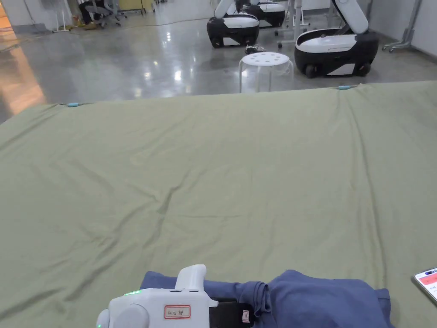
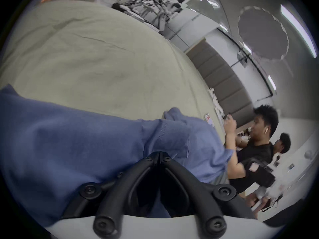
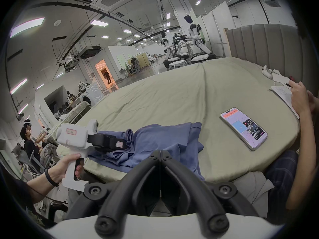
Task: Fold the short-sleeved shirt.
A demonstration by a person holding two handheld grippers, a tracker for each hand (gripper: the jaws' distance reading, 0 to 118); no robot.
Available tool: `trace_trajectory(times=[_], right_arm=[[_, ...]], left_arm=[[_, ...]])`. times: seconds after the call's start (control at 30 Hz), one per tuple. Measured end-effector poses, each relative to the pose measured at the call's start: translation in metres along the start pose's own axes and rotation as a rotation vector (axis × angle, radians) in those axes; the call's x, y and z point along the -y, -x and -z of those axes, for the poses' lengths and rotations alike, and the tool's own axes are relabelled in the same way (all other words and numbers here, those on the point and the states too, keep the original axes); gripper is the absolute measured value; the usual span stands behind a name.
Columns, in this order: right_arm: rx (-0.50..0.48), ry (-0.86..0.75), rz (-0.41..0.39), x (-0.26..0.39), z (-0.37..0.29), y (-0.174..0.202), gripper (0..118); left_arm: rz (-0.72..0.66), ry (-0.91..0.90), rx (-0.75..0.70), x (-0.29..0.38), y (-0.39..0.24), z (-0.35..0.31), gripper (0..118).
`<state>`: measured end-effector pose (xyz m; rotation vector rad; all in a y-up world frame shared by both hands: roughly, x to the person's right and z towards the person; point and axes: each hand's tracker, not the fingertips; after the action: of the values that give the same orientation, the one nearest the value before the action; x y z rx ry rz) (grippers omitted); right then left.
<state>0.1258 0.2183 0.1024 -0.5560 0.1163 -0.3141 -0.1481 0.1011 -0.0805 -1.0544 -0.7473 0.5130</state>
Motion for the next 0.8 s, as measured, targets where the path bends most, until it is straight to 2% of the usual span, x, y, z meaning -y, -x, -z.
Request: trace_trajectory(times=[0.1,0.13,0.2,0.23,0.27,0.37,0.43,0.53,0.67,0.73,0.8], right_arm=[[-0.009,0.0,0.012,0.003,0.003,-0.007,0],[-0.012,0.004,0.016,0.003,0.005,-0.008,0],[-0.015,0.009,0.021,0.005,0.012,-0.011,0],[-0.023,0.014,0.024,0.005,0.014,-0.011,0],[-0.03,0.022,0.026,0.004,0.015,-0.01,0],[-0.039,0.027,0.007,0.003,0.012,-0.003,0],[-0.046,0.029,-0.004,0.003,0.005,0.002,0],[-0.049,0.032,-0.022,0.004,-0.002,0.006,0],[-0.026,0.036,-0.057,0.006,-0.009,0.004,0],[-0.013,0.034,-0.074,0.006,-0.007,-0.001,0],[-0.009,0.032,-0.081,0.007,-0.009,-0.003,0]], left_arm=[[0.006,-0.108,0.073,-0.008,0.012,-0.054,5],[-0.023,-0.15,0.081,-0.01,0.02,-0.074,11],[-0.068,-0.203,0.078,-0.015,0.044,-0.121,33],[-0.073,-0.219,0.064,-0.016,0.055,-0.138,48],[-0.063,-0.237,0.007,-0.016,0.069,-0.159,56],[-0.129,-0.292,-0.125,-0.014,0.109,-0.19,59],[-0.255,-0.29,0.02,-0.01,0.141,-0.191,59],[-0.44,-0.323,0.21,0.002,0.155,-0.161,59],[-0.489,-0.196,0.268,0.008,0.149,-0.111,59],[-0.498,-0.166,0.404,0.008,0.156,-0.095,58],[-0.496,-0.163,0.352,0.004,0.143,-0.092,50]])
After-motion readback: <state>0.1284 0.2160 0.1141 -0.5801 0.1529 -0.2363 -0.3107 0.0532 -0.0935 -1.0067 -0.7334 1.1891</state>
